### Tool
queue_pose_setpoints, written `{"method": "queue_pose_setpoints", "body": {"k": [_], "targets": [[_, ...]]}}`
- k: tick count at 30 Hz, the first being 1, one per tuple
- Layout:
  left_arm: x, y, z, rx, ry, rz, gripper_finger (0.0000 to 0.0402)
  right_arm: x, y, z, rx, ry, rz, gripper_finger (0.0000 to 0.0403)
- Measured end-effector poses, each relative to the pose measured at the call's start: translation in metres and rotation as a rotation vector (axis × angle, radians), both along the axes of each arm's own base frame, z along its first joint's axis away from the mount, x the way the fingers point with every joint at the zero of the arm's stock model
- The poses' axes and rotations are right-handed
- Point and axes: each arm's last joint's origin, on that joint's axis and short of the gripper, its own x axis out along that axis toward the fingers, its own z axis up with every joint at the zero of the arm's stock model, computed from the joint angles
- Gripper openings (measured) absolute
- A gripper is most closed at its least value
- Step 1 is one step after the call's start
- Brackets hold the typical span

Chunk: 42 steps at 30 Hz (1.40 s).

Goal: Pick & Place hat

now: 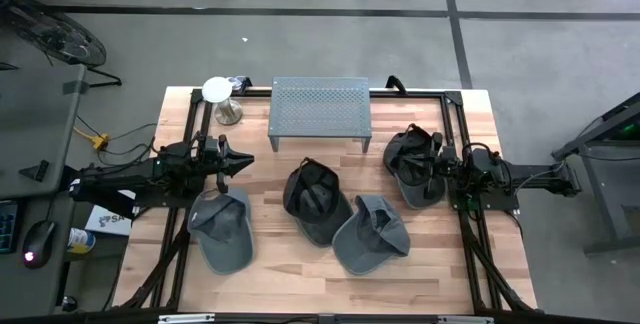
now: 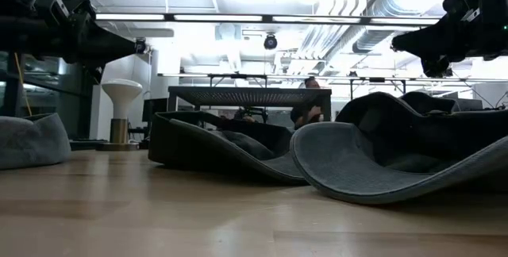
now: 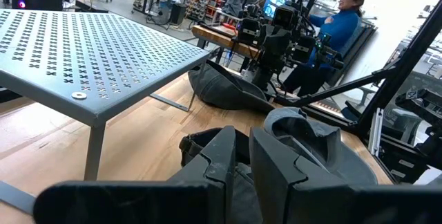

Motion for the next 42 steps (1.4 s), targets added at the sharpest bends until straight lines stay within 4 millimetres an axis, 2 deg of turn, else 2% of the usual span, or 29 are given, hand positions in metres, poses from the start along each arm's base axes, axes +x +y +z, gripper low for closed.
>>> {"method": "queue_pose_setpoints", "body": {"k": [29, 33, 37, 42], "targets": [[0.000, 0.000, 0.000, 0.000, 0.000, 0.000, 0.0046, 0.000, 0.000, 0.000, 0.004, -0.003, 0.000, 0.0003], [0.000, 0.000, 0.000, 0.000, 0.000, 0.000, 0.0046, 0.000, 0.001, 0.001, 0.096, -0.015, 0.027, 0.0002], [0.000, 0.000, 0.000, 0.000, 0.000, 0.000, 0.0046, -0.003, 0.001, 0.013, 0.162, -0.017, 0.044, 0.0002], [0.000, 0.000, 0.000, 0.000, 0.000, 0.000, 0.0046, -0.007, -0.002, 0.024, 0.330, 0.069, -0.079, 0.0002]]}}
